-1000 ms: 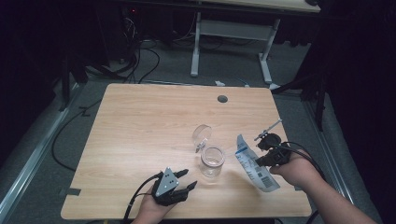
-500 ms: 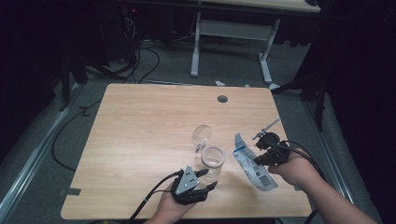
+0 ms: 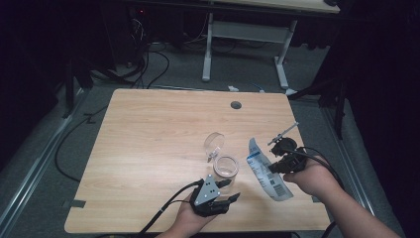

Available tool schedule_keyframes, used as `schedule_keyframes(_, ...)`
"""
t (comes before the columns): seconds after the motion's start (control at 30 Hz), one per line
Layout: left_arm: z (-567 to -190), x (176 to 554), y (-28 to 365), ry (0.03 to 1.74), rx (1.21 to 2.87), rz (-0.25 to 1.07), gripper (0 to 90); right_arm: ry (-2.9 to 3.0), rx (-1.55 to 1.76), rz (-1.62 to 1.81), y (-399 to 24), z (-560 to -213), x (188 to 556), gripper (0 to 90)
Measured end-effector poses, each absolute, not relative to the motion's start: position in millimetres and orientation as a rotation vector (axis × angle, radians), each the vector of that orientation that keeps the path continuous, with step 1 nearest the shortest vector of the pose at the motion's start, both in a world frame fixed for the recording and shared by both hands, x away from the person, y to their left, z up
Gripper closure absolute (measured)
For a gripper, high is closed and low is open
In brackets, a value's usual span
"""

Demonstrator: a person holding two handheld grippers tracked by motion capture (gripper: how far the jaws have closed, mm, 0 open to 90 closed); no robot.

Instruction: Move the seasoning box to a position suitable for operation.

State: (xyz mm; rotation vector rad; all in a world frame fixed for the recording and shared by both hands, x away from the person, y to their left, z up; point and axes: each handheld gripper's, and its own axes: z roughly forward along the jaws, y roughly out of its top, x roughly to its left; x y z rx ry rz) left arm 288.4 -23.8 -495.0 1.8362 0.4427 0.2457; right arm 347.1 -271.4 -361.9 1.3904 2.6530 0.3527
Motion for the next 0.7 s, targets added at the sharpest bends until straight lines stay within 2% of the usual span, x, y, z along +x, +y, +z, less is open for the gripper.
schedule_keyframes(0.37,-493.2,285.8,-39.4,0.417,1.824,0.228,49.2,2.650,1.359,0.321,-263.0,-351.9,343.2,90.0)
schedule_keyframes(0.7,-501.9,277.0,-49.5,0.377,1.850,0.237,43.2,2.642,1.350,0.346,-253.4,-340.1,337.3,90.0)
